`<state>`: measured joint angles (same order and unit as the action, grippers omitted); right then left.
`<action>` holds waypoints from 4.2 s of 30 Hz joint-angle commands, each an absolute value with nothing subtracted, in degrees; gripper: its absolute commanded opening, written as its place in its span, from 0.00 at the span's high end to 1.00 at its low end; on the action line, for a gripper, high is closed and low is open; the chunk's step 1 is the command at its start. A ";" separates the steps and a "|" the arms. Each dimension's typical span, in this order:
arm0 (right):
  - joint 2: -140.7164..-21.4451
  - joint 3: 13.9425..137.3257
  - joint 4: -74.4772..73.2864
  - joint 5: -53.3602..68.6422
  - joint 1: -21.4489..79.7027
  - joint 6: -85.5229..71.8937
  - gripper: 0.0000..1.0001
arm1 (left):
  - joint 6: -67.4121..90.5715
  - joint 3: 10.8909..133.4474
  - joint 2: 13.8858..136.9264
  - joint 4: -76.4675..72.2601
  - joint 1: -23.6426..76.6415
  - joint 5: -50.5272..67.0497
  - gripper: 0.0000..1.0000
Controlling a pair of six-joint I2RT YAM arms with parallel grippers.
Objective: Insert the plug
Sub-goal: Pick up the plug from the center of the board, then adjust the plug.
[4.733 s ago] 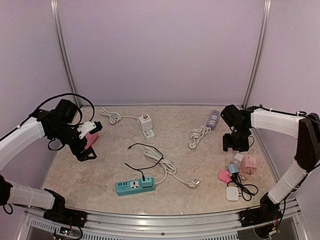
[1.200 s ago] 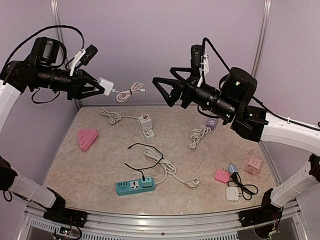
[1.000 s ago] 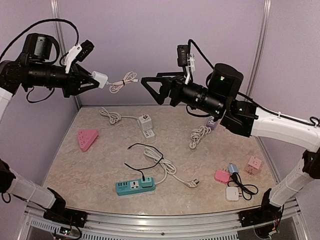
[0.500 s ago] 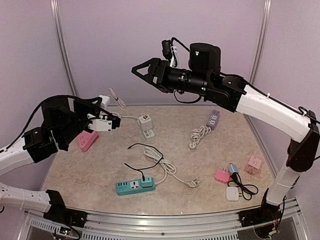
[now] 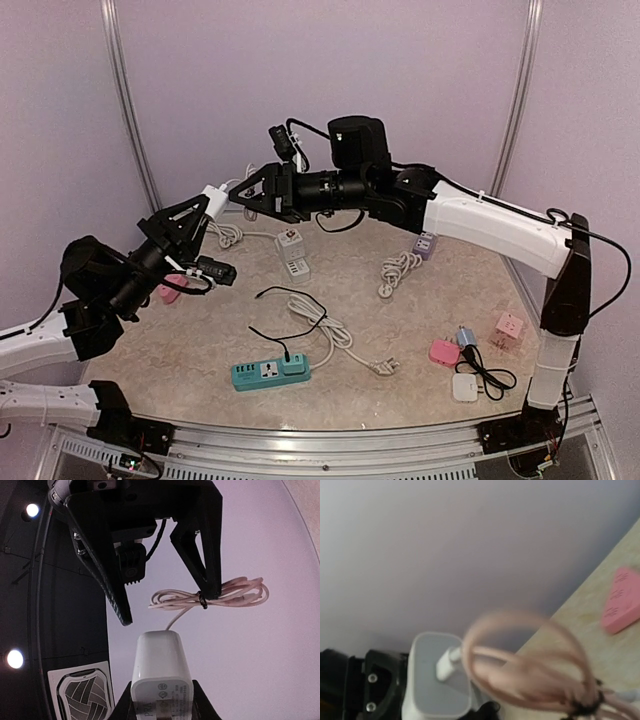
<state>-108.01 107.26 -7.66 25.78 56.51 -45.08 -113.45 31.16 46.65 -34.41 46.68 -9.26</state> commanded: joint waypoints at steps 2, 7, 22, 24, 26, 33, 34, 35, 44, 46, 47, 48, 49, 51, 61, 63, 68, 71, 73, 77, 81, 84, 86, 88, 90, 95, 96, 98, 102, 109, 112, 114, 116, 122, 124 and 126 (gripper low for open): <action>-112.04 113.03 -5.44 34.49 57.48 -46.48 0.40 | -138.91 30.33 47.05 -40.44 46.14 -5.64 1.00; -115.00 114.46 -2.62 38.24 57.63 -50.01 0.51 | -139.07 29.84 47.37 -40.09 45.73 -5.51 1.00; -117.79 117.01 -0.16 40.10 57.57 -51.69 0.70 | -139.57 27.50 46.13 -39.54 45.27 -2.84 1.00; -118.71 118.31 -0.66 40.33 57.74 -51.73 0.66 | -139.71 27.55 46.29 -39.62 45.30 -2.76 1.00; -119.07 118.90 -1.30 40.32 57.72 -51.52 0.66 | -139.66 27.66 46.32 -39.46 45.26 -3.02 1.00; -119.91 120.12 -2.46 41.05 57.85 -51.08 0.71 | -139.58 27.39 46.61 -39.41 45.26 -3.01 1.00; -119.99 120.29 -2.80 40.97 57.93 -50.74 0.83 | -139.52 27.35 46.74 -39.49 45.26 -3.07 1.00; -119.91 120.24 -3.00 41.04 57.87 -50.32 0.92 | -139.42 27.36 46.77 -39.51 45.26 -3.16 1.00; -117.24 117.74 -6.98 38.11 57.79 -43.63 1.00 | -137.05 26.76 45.22 -36.26 45.18 -7.28 0.49; -115.87 116.76 -8.70 36.13 57.64 -40.95 1.00 | -135.84 26.73 44.35 -34.15 45.23 -9.69 0.30; -115.27 116.42 -9.81 34.75 57.50 -39.52 1.00 | -135.05 26.65 43.58 -32.69 45.26 -10.92 0.23; -114.78 116.34 -11.14 33.40 57.53 -37.72 1.00 | -134.22 26.45 42.93 -30.96 45.26 -12.27 0.16; -114.32 116.47 -12.98 31.74 57.49 -35.67 1.00 | -133.00 26.31 41.79 -28.97 45.33 -13.59 0.11; -113.75 116.64 -16.62 28.34 57.48 -30.94 1.00 | -129.72 26.21 39.07 -23.78 45.70 -16.97 0.04; -108.60 96.95 -14.33 19.42 65.96 12.27 1.00 | -65.66 40.83 31.13 30.67 47.94 -32.79 0.01; -107.51 89.61 -9.58 20.57 67.67 17.28 1.00 | -52.31 44.48 31.97 38.59 44.42 -24.28 0.01; -108.64 83.60 -5.60 22.08 69.30 20.55 1.00 | -33.41 43.29 30.27 42.76 35.37 -11.94 0.01; -111.82 83.91 -7.03 19.75 70.61 23.79 1.00 | -26.10 43.00 32.03 42.33 29.83 -3.89 0.01; -113.20 83.30 -6.25 18.99 70.74 24.14 1.00 | -23.29 41.94 32.13 41.29 28.86 1.75 0.01; -113.39 81.06 -5.20 16.57 70.70 25.44 1.00 | -22.69 40.41 30.90 41.98 28.83 11.74 0.08; -110.95 78.93 -2.04 17.48 70.52 25.27 1.00 | -24.50 40.01 30.62 39.63 29.58 22.66 0.19; -109.43 78.80 -1.70 18.31 69.78 24.92 1.00 | -29.08 38.75 32.31 37.46 34.39 25.52 0.20; -108.57 78.82 -1.72 18.87 69.49 25.04 1.00 | -33.08 36.84 34.16 35.58 39.95 22.16 0.20; -107.90 78.63 -1.54 20.01 69.09 24.69 1.00 | -35.31 34.83 35.67 32.23 45.07 18.04 0.17; -107.20 78.16 -0.92 21.19 68.48 23.92 1.00 | -34.03 33.64 37.06 28.10 47.35 16.42 0.15; -104.88 75.66 -0.18 21.75 67.98 24.07 1.00 | -27.87 30.72 40.89 19.18 47.55 16.83 0.23; -104.67 75.70 -0.18 21.86 68.02 24.09 1.00 | -27.04 30.00 41.16 18.00 47.59 17.44 0.26; -104.44 76.09 -0.18 22.26 67.87 24.00 1.00 | -24.94 29.04 41.75 15.08 48.04 17.80 0.31; -104.50 76.71 -0.18 22.23 67.88 23.99 1.00 | -23.45 27.69 42.41 12.15 49.91 17.42 0.34; -103.89 76.56 2.62 23.45 67.88 23.76 1.00 | -21.45 25.19 42.83 6.51 51.24 16.72 0.52; -103.19 76.17 3.57 24.07 67.78 23.41 1.00 | -20.95 24.43 42.81 6.58 51.30 17.51 0.56; -103.26 76.43 3.56 24.73 67.81 23.15 1.00 | -20.21 24.03 42.80 5.69 51.41 17.75 0.60; -103.36 76.47 3.53 25.25 67.77 22.95 1.00 | -19.75 23.75 42.67 4.77 51.50 17.16 0.67; -103.02 76.45 2.33 24.81 67.84 23.09 1.00 | -19.66 24.00 41.89 4.07 51.46 14.96 1.00; -103.05 77.21 0.62 24.51 67.83 23.48 1.00 | -19.76 23.95 41.68 4.46 51.50 14.75 1.00; -103.55 79.81 -4.93 23.76 67.81 24.18 0.97 | -19.77 23.75 41.45 5.07 51.48 14.90 1.00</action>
